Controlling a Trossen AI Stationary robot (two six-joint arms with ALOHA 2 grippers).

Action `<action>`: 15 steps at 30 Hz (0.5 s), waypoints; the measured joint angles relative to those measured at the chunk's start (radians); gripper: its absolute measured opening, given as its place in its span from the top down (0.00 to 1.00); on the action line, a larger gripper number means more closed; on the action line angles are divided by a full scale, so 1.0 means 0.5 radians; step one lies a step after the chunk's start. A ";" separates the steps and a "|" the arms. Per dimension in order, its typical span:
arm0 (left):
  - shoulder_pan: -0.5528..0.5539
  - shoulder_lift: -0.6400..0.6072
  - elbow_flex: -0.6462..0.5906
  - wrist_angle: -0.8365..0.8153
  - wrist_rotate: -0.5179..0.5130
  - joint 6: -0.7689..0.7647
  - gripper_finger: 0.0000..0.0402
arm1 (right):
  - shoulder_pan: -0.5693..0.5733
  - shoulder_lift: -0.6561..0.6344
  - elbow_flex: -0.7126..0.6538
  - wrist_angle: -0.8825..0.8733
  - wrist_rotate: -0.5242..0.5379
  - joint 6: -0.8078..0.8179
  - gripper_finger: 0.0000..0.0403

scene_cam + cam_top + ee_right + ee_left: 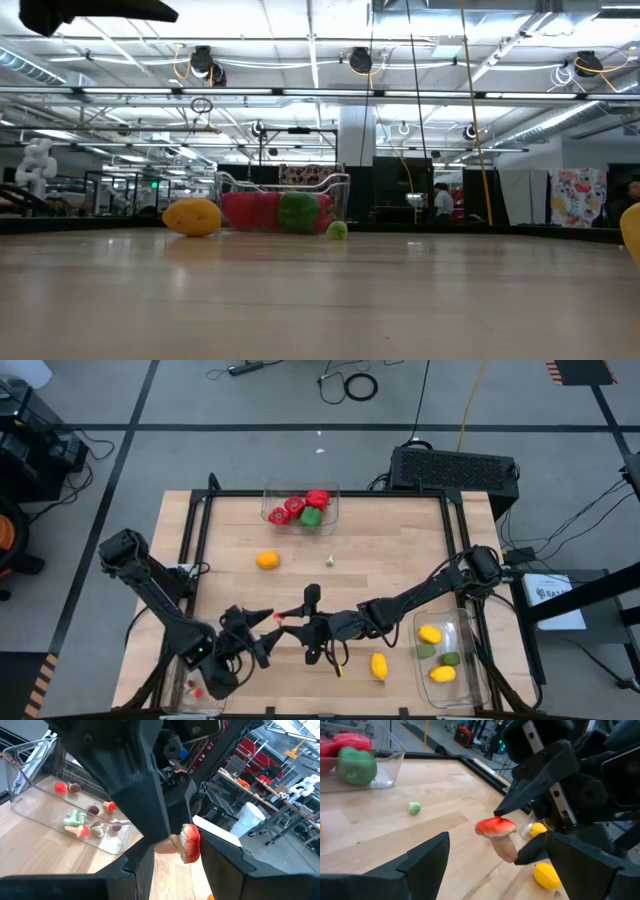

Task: Sort produce into baskets
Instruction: Put the red mushroom into the bottom left transparent bin

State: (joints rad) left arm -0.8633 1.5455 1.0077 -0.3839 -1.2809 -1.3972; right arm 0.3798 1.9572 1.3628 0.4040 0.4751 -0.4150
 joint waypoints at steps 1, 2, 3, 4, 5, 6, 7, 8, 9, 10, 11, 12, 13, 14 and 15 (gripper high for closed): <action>0.014 0.000 0.000 -0.002 0.013 0.000 0.17 | 0.000 0.000 0.000 -0.005 0.000 0.000 0.63; 0.027 0.000 0.000 -0.002 0.020 0.001 0.17 | -0.001 -0.001 0.000 -0.010 0.002 0.001 0.63; 0.039 0.000 0.000 -0.002 0.026 0.017 0.17 | -0.001 -0.001 0.000 -0.013 0.002 0.001 0.63; 0.050 0.000 0.000 -0.001 0.028 0.038 0.17 | -0.002 -0.001 0.000 -0.023 0.001 0.003 0.63; 0.060 0.000 0.000 -0.001 0.030 0.043 0.17 | -0.002 -0.001 0.000 -0.031 0.001 0.003 0.63; 0.070 0.000 0.000 -0.001 0.036 0.047 0.17 | -0.002 -0.001 0.000 -0.041 0.001 0.005 0.63; 0.078 0.000 0.000 -0.001 0.053 0.047 0.17 | -0.002 -0.001 0.000 -0.050 0.001 0.006 0.63; 0.083 0.000 0.000 0.000 0.080 0.049 0.17 | -0.002 -0.001 0.000 -0.056 0.001 0.005 0.63; 0.092 0.000 0.000 -0.001 0.106 0.052 0.17 | -0.002 -0.001 0.000 -0.061 0.001 0.005 0.63; 0.095 0.000 0.000 -0.002 0.123 0.051 0.17 | -0.002 -0.001 0.000 -0.065 0.001 0.005 0.63; 0.097 0.000 0.000 -0.001 0.130 0.052 0.17 | -0.001 -0.001 0.000 -0.065 0.001 0.005 0.63; 0.100 0.000 0.000 0.000 0.134 0.051 0.17 | -0.001 -0.001 0.000 -0.065 -0.001 0.005 0.63; 0.102 0.000 0.001 -0.001 0.136 0.051 0.17 | -0.001 -0.001 0.000 -0.066 -0.002 0.005 0.63; 0.102 0.000 0.001 0.000 0.138 0.052 0.17 | 0.000 -0.001 0.000 -0.066 -0.002 0.005 0.63; 0.102 0.000 0.001 0.000 0.138 0.051 0.17 | 0.000 -0.001 0.000 -0.068 -0.002 0.005 0.63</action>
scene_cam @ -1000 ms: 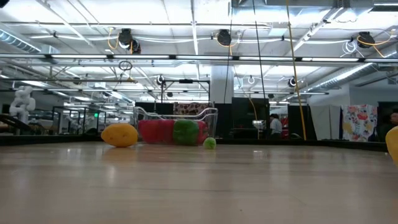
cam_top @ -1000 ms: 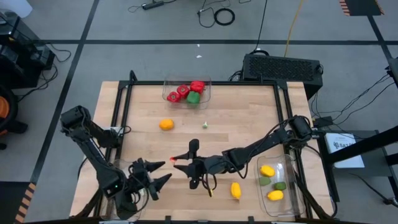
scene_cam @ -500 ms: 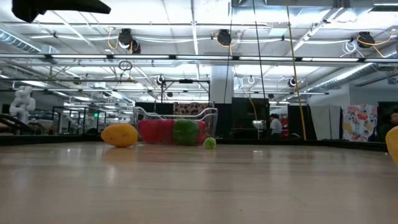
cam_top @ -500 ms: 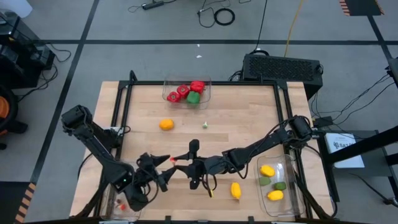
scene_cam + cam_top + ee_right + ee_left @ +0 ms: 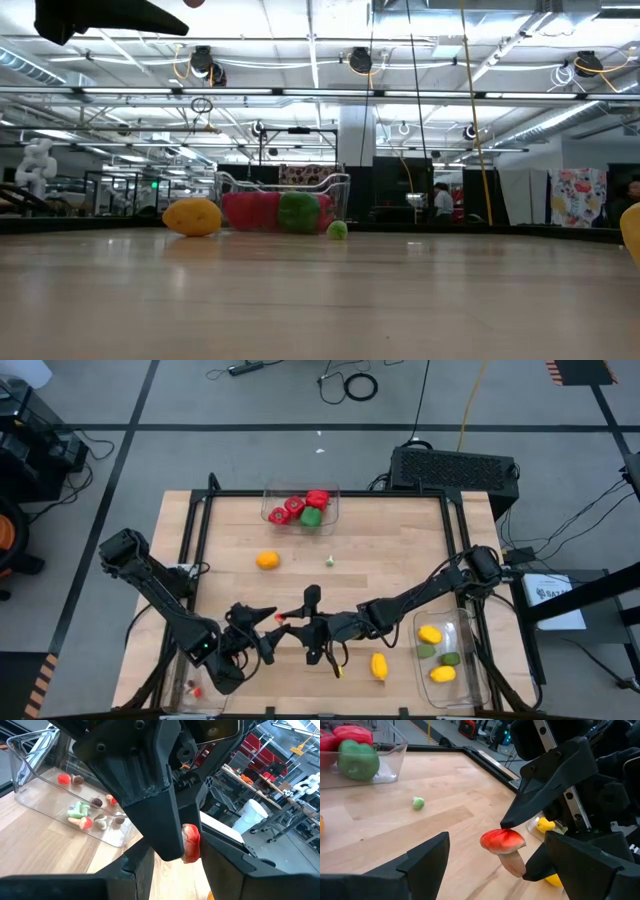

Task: Sort produce into baskets
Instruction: Put the red mushroom into the bottom left transparent bin

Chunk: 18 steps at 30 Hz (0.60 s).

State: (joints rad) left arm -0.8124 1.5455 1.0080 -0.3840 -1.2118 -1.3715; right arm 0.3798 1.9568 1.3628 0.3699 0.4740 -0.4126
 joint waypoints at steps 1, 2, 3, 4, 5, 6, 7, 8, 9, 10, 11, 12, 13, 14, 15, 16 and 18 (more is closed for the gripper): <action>0.000 0.000 0.000 -0.001 0.001 0.001 0.17 | 0.000 0.000 0.000 -0.003 0.000 0.000 0.63; 0.002 0.000 0.000 -0.002 0.002 0.000 0.17 | 0.000 0.000 0.000 -0.004 0.000 0.000 0.63; 0.002 0.000 0.000 -0.005 0.002 0.000 0.17 | 0.000 0.000 0.000 -0.004 0.000 0.000 0.63; 0.002 0.000 0.000 -0.009 0.004 -0.002 0.17 | 0.000 0.000 0.000 -0.005 0.000 0.000 0.63; 0.003 0.000 0.000 -0.014 0.005 -0.005 0.17 | 0.000 0.000 0.000 -0.005 0.000 0.000 0.63; 0.007 0.000 0.000 -0.017 0.007 -0.006 0.17 | 0.000 0.000 0.000 -0.006 0.001 0.000 0.63; 0.010 0.001 0.000 -0.021 0.012 -0.016 0.17 | 0.000 0.000 0.000 -0.007 0.002 0.000 0.63; 0.014 0.001 0.000 -0.022 0.019 -0.020 0.17 | -0.001 0.000 0.000 -0.011 0.005 0.000 0.63; 0.018 0.000 0.000 -0.022 0.030 -0.020 0.17 | 0.000 0.000 -0.001 -0.013 0.004 0.000 0.63; 0.023 0.000 0.001 -0.023 0.043 -0.020 0.18 | 0.000 0.000 -0.001 -0.014 0.004 0.000 0.63; 0.027 0.001 0.002 -0.023 0.055 -0.020 0.19 | 0.000 0.000 -0.001 -0.017 0.004 0.000 0.63; 0.028 0.001 0.002 -0.023 0.062 -0.020 0.20 | 0.000 0.000 -0.001 -0.019 0.004 0.000 0.63; 0.029 0.001 0.002 -0.023 0.063 -0.019 0.22 | 0.000 0.000 -0.001 -0.019 0.004 0.000 0.63; 0.029 0.000 0.002 -0.023 0.063 -0.019 0.24 | -0.001 0.000 -0.001 -0.019 0.004 0.000 0.63; 0.029 0.001 0.002 -0.023 0.062 -0.019 0.26 | -0.001 0.000 -0.001 -0.019 0.003 0.000 0.63; 0.029 0.001 0.002 -0.023 0.062 -0.019 0.28 | -0.001 0.000 -0.001 -0.021 0.002 0.000 0.63; 0.029 0.001 0.002 -0.023 0.061 -0.014 0.31 | -0.001 0.000 -0.001 -0.021 0.003 0.000 0.63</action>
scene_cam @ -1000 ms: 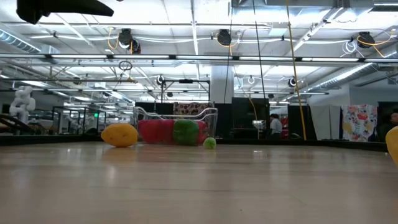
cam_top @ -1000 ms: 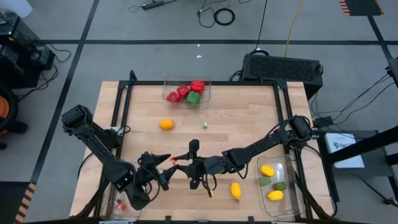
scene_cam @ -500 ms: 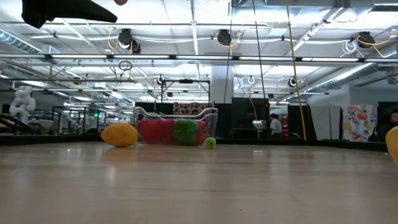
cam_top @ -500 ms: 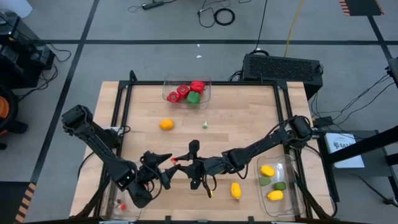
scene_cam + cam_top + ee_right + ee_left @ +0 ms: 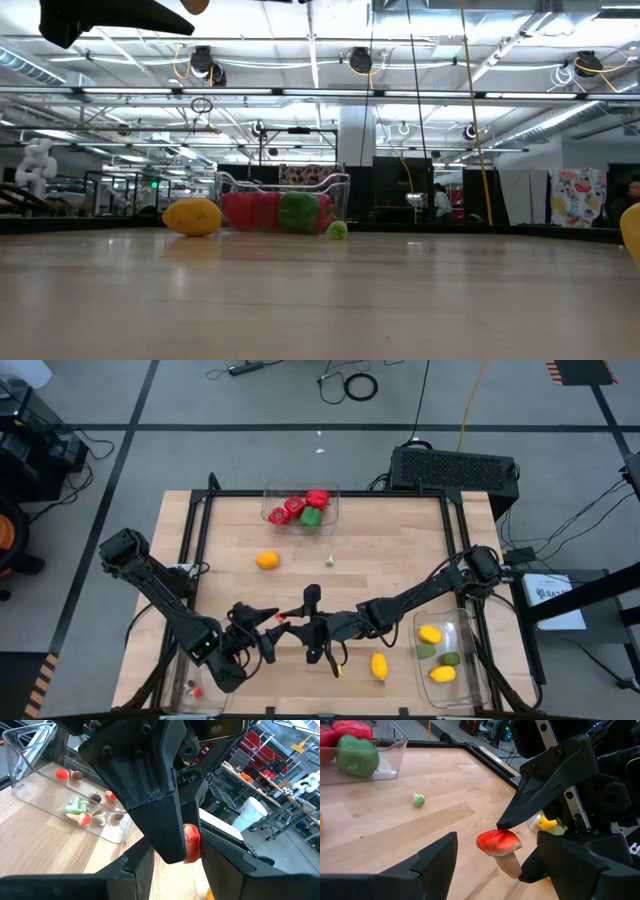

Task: Sort produce into baskets
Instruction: Put the red mushroom into the bottom left transparent bin

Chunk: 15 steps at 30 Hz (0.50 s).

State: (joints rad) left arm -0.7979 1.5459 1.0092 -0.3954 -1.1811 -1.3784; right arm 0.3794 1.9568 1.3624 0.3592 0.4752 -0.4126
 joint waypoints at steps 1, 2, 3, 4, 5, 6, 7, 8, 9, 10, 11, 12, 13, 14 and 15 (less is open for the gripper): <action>0.000 0.000 0.000 0.000 0.000 0.001 0.32 | 0.000 0.000 0.000 0.000 0.000 0.000 0.63; 0.000 0.000 0.000 0.000 0.000 0.001 0.33 | 0.000 0.000 0.000 0.000 0.000 0.000 0.63; 0.000 0.000 0.000 0.000 0.000 0.001 0.34 | 0.000 0.000 0.000 0.000 0.000 0.000 0.63; 0.000 0.000 0.000 0.000 0.000 0.002 0.34 | 0.000 0.000 0.000 0.000 0.000 0.000 0.63; 0.000 0.000 0.000 0.000 0.000 0.002 0.35 | 0.000 0.000 0.000 0.000 0.000 0.000 0.63; 0.000 0.000 0.000 -0.001 0.000 0.003 0.36 | 0.000 0.000 0.000 0.000 0.000 0.000 0.63; 0.000 0.000 0.000 -0.002 0.000 0.003 0.37 | 0.000 0.000 0.000 0.000 0.000 0.000 0.63; 0.000 0.000 0.000 -0.002 0.000 0.005 0.38 | 0.000 0.000 0.000 0.000 0.000 0.000 0.63; 0.000 0.000 0.000 -0.002 0.000 0.008 0.39 | 0.000 0.000 0.000 0.000 0.000 0.000 0.63; 0.000 0.000 0.000 -0.002 0.000 0.009 0.40 | 0.000 0.000 0.000 0.000 0.000 0.000 0.63; 0.000 0.001 0.000 -0.002 0.000 0.009 0.41 | 0.000 0.000 0.000 0.000 0.000 0.000 0.63; -0.001 0.001 0.000 -0.003 0.000 0.009 0.42 | 0.000 0.000 0.000 0.000 0.000 0.000 0.63; -0.002 0.001 0.000 -0.003 0.000 0.009 0.43 | 0.000 0.000 0.000 0.000 0.000 0.000 0.63; -0.002 0.001 0.000 -0.003 0.000 0.009 0.44 | 0.000 0.000 0.000 0.000 0.000 0.000 0.63; -0.002 0.001 0.000 -0.004 0.000 0.009 0.44 | 0.000 0.000 0.000 0.000 0.000 0.000 0.63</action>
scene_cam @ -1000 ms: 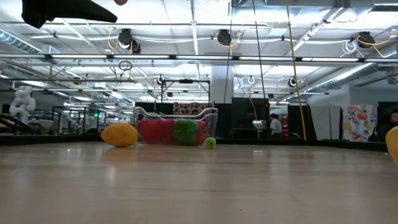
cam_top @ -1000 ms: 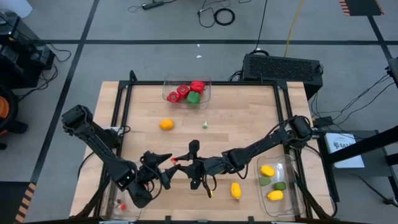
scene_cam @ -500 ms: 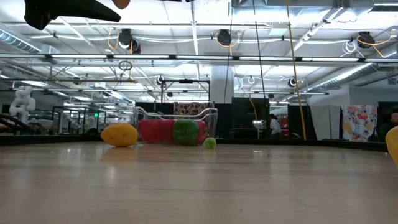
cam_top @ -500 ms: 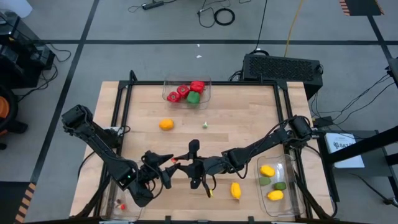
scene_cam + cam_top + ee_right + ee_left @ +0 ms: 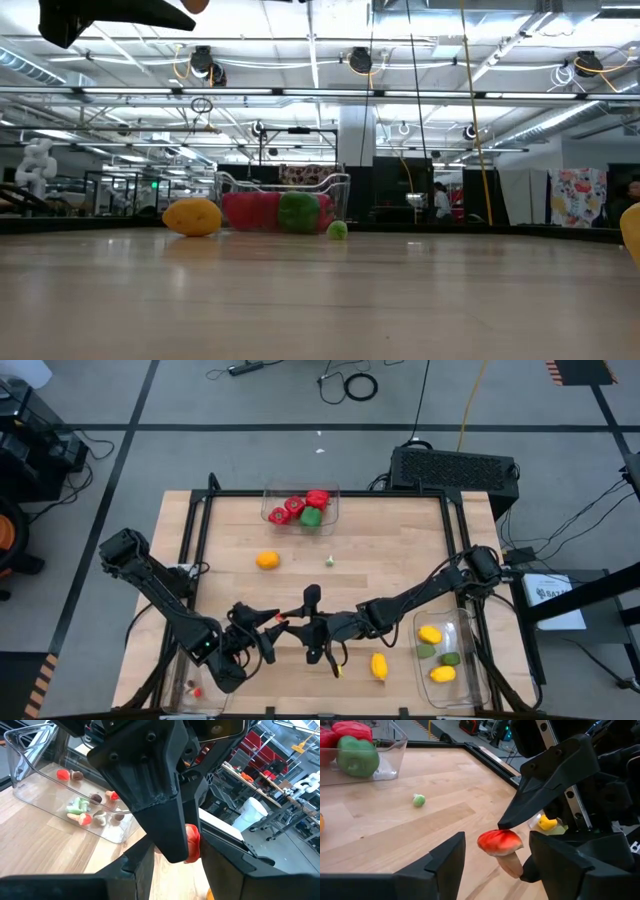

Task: Sort produce into baskets
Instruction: Put the red mushroom into the bottom left transparent bin

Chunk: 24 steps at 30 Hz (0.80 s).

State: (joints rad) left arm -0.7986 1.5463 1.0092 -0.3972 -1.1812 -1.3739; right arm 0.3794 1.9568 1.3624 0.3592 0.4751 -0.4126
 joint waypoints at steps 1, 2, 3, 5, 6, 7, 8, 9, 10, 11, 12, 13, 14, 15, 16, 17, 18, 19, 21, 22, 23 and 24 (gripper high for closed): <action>0.000 0.000 0.000 0.000 0.000 0.000 0.44 | 0.000 0.000 0.000 0.000 0.000 0.000 0.63; 0.000 0.001 0.000 -0.001 0.000 0.000 0.44 | 0.000 0.000 0.000 0.000 0.000 0.000 0.63; 0.000 0.001 0.000 -0.002 -0.001 0.001 0.44 | 0.000 0.000 0.000 -0.003 0.000 0.000 0.63; 0.000 0.002 0.000 -0.003 -0.002 0.011 0.44 | 0.000 0.000 0.000 -0.010 0.000 0.000 0.63; 0.000 0.002 0.000 -0.003 -0.003 0.024 0.44 | 0.000 0.000 0.000 -0.013 0.000 0.000 0.63; 0.000 0.002 0.000 -0.001 -0.007 0.039 0.44 | 0.000 0.000 0.000 -0.015 0.000 0.000 0.63; 0.000 0.002 0.000 0.000 -0.011 0.042 0.45 | 0.000 0.000 0.000 -0.016 0.001 0.000 0.63; 0.000 0.002 0.000 0.000 -0.012 0.043 0.45 | 0.000 0.000 0.000 -0.017 0.001 0.000 0.63; 0.000 0.002 0.000 0.000 -0.012 0.043 0.45 | 0.000 0.000 0.000 -0.018 0.001 0.000 0.63; 0.000 0.002 0.000 0.001 -0.013 0.043 0.45 | 0.000 0.000 0.000 -0.019 0.001 0.000 0.63; 0.000 0.002 -0.001 0.001 -0.013 0.043 0.45 | 0.000 0.000 0.000 -0.020 0.001 0.000 0.63; 0.000 0.002 -0.001 0.001 -0.014 0.043 0.45 | 0.000 0.000 0.000 -0.020 0.001 0.000 0.63; 0.000 0.002 -0.001 0.002 -0.015 0.043 0.45 | 0.000 0.000 0.000 -0.020 0.004 0.000 0.63; 0.000 0.002 -0.001 0.003 -0.016 0.043 0.45 | 0.001 0.000 0.000 -0.020 0.009 0.000 0.63; 0.000 0.002 -0.001 0.003 -0.017 0.043 0.45 | 0.001 0.000 0.000 -0.021 0.018 0.000 0.63; 0.000 0.002 -0.001 0.003 -0.019 0.044 0.45 | 0.001 0.000 0.000 -0.021 0.038 0.004 0.63; 0.000 0.002 -0.001 0.003 -0.022 0.044 0.45 | 0.001 0.000 0.000 -0.022 0.050 0.009 0.63; 0.000 0.002 -0.001 0.004 -0.024 0.050 0.45 | 0.001 0.000 0.000 -0.024 0.055 0.010 0.63; 0.000 0.002 -0.002 0.004 -0.026 0.059 0.45 | 0.000 0.000 0.000 -0.024 0.057 0.010 0.62; 0.000 0.002 -0.002 0.003 -0.025 0.059 0.45 | 0.000 0.000 0.000 -0.024 0.058 0.009 0.61; 0.000 0.002 -0.002 0.003 -0.025 0.059 0.45 | 0.000 0.000 0.000 -0.024 0.059 0.009 0.60; 0.000 0.002 -0.002 0.001 -0.025 0.059 0.45 | 0.000 0.000 0.000 -0.024 0.062 0.012 0.58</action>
State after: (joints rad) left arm -0.7986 1.5475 1.0084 -0.3965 -1.1938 -1.3445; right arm 0.3794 1.9568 1.3624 0.3470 0.5060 -0.4068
